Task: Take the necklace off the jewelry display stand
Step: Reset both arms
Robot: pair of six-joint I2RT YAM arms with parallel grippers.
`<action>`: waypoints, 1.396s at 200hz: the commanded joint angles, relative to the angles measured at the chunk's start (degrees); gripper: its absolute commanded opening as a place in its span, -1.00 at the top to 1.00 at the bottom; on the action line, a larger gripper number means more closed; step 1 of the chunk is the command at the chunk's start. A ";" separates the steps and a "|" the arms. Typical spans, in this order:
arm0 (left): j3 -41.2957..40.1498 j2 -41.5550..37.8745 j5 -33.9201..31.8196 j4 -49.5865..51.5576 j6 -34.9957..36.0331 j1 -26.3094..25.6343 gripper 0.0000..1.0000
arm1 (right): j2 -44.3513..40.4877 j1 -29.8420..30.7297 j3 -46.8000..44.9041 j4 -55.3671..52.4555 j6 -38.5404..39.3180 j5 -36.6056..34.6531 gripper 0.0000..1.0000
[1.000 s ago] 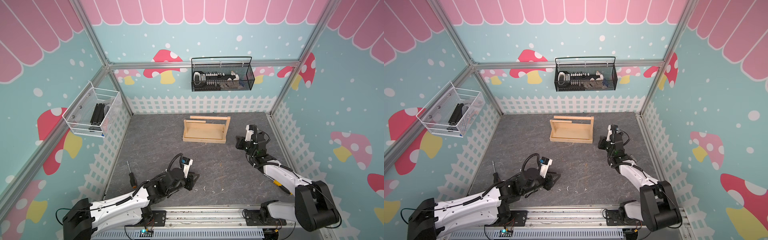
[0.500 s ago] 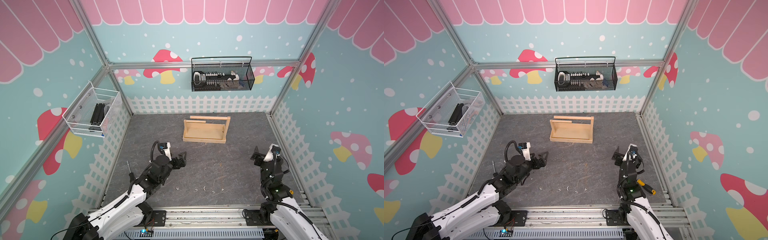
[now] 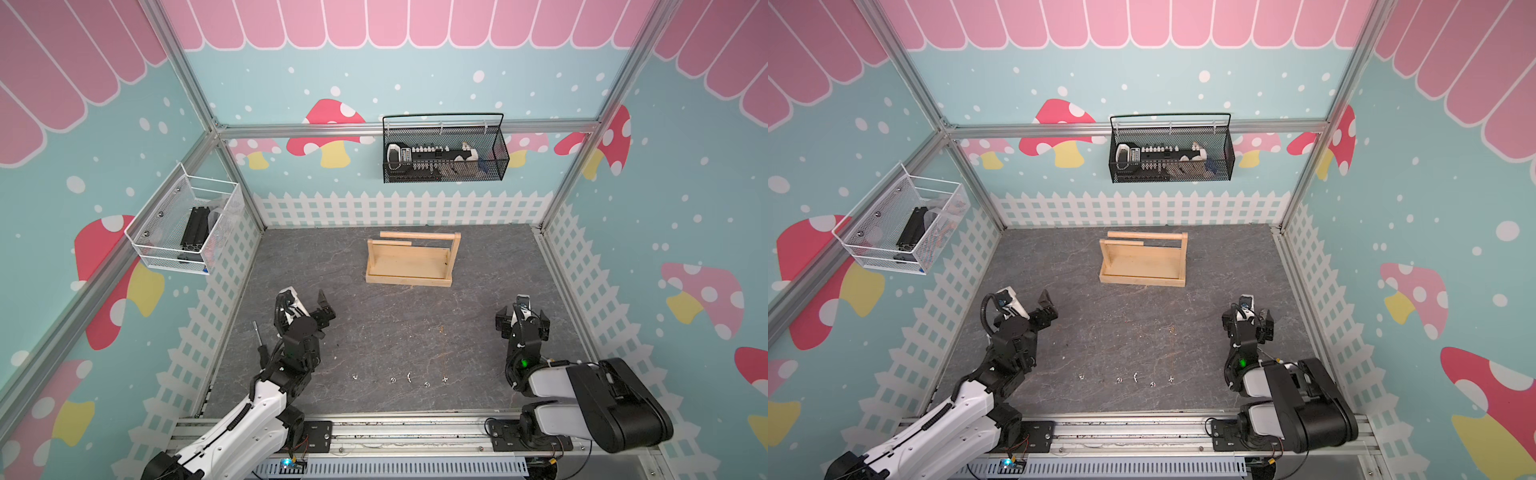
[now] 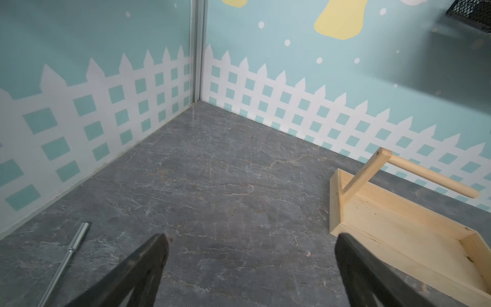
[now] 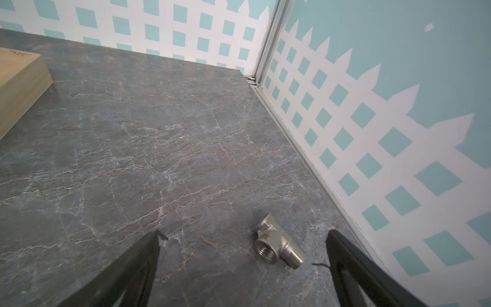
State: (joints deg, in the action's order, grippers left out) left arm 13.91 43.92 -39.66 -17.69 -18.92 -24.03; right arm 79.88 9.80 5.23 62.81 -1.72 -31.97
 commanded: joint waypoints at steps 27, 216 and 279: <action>-4.98 -3.33 -2.16 -13.13 17.68 1.84 -0.98 | 11.02 -1.39 3.58 16.84 5.37 10.29 -0.96; 5.55 42.98 32.38 -36.56 19.62 20.06 -0.98 | 8.26 -2.24 10.97 0.07 1.28 4.46 -0.97; 7.79 43.44 37.05 -33.07 18.83 22.39 -0.98 | 8.06 -2.68 11.55 -1.37 0.84 5.25 -0.97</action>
State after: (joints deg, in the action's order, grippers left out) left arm 21.63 88.07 -4.64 -52.56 -1.06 -1.89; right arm 88.62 7.77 15.75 61.76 -0.32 -26.11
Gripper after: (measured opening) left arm 0.990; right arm 0.987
